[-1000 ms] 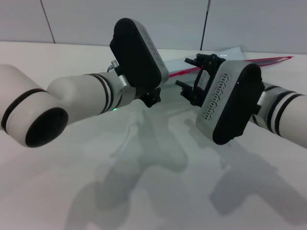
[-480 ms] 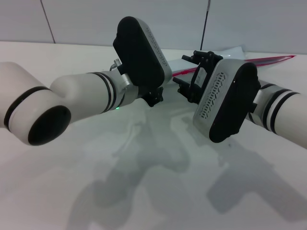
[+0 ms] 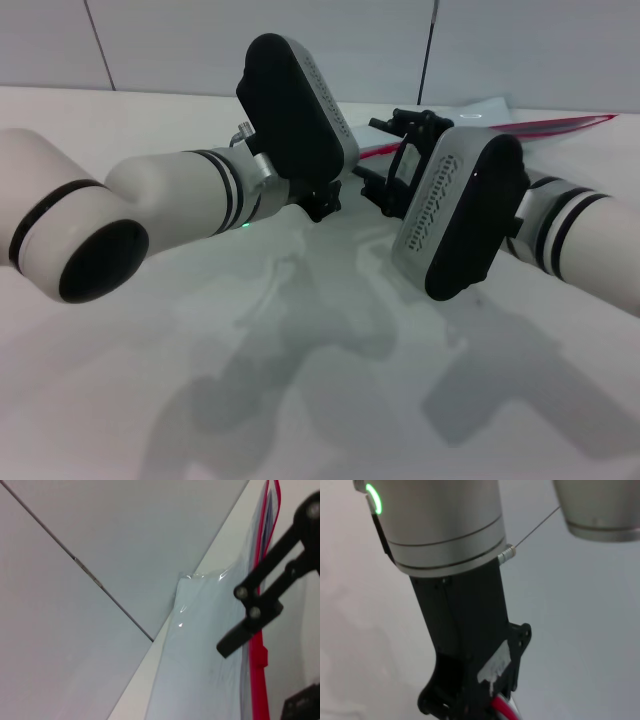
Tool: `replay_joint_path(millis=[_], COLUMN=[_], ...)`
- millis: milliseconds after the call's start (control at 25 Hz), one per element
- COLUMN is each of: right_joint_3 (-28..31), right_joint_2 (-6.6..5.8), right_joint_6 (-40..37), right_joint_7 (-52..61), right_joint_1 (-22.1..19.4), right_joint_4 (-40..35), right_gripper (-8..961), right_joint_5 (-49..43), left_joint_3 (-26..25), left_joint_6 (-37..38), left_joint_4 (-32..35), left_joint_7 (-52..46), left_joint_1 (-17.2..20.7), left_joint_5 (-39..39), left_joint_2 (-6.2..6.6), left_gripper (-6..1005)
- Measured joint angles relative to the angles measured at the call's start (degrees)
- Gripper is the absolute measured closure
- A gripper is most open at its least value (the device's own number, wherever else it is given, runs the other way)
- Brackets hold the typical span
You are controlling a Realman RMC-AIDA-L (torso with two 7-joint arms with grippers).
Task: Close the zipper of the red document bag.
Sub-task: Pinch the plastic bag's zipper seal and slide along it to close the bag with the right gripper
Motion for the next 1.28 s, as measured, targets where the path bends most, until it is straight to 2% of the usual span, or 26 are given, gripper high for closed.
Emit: replay_joint_path(millis=[680,880,1280], right_joint_3=[-0.22,-0.12,0.81], right_joint_2=[0.00,0.00,0.00], right_joint_6=[0.53,1.86,2.03], right_joint_7=[0.69,2.16,2.59], right_joint_1=[1.36,2.09,2.39], right_joint_4=[2.64,4.20,4.80], right_gripper=[526,626,627], right_joint_5=[0.00,0.00,0.00], left_joint_3=[0.11,0.28,0.28], left_joint_6=[-0.08,-0.03,-0.10], left_joint_4=[-0.60,-0.81,-0.84], left_joint_7=[0.00,0.00,0.00], left_joint_1=[0.03,0.20,0.31], left_joint_5=[0.00,0.00,0.00], left_joint_2=[-0.08,-0.02,0.01], left_gripper=[876,874,869])
